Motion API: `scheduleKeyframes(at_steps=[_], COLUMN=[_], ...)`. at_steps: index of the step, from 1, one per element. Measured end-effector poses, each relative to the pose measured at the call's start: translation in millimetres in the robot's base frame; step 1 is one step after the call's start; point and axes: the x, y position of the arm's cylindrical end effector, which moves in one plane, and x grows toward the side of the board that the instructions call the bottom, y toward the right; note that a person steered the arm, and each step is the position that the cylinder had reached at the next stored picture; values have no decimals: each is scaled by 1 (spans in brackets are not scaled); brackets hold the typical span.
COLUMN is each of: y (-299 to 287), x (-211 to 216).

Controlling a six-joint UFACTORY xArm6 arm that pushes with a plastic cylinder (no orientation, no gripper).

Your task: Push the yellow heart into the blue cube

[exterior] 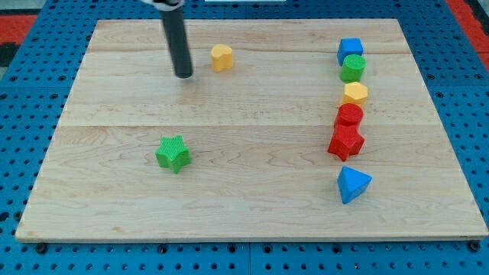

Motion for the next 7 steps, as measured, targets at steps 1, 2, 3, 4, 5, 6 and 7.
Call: scheduleKeyframes(at_steps=[1, 2, 3, 4, 5, 6, 7], y=[54, 37, 37, 74, 90, 104, 131], x=[-37, -45, -52, -68, -88, -93, -93])
